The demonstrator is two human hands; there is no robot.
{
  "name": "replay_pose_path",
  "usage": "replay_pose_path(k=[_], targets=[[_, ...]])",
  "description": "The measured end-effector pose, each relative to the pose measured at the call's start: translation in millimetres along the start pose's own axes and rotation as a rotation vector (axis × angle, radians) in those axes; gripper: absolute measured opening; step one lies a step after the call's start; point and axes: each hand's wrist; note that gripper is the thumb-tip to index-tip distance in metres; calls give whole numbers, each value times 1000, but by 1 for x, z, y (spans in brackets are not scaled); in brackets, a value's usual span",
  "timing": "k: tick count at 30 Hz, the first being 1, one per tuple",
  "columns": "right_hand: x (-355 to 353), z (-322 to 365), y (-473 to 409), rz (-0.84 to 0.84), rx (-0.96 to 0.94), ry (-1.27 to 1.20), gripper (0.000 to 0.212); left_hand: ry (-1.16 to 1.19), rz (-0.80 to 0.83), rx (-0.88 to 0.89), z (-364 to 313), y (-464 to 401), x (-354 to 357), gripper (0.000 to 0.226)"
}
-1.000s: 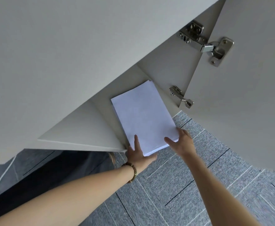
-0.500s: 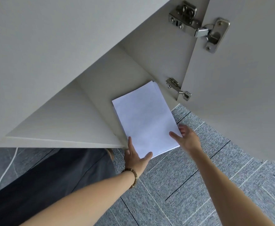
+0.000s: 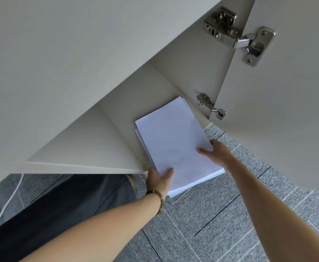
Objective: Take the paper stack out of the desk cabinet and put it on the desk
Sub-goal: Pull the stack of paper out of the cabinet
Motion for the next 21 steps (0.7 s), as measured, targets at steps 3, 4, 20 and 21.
replay_pose_path(k=[3, 4, 20, 21], targets=[[3, -5, 5, 57, 22, -20, 49, 40, 49, -29, -14, 3, -3, 28], [4, -5, 11, 63, 32, -57, 46, 50, 65, -52, -18, 4, -5, 27], [-21, 2, 181, 47, -1, -342, 38, 58, 350, -185, -81, 88, -88, 35], [-26, 3, 197, 42, -5, -332, 42, 32, 381, -163, -87, 97, -93, 39]])
Point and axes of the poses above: each hand's wrist, its own y-axis away from the middle knuckle, its own x-axis out of the palm, z = x × y, and after that the axes turned 7 degrees about x, right-handed
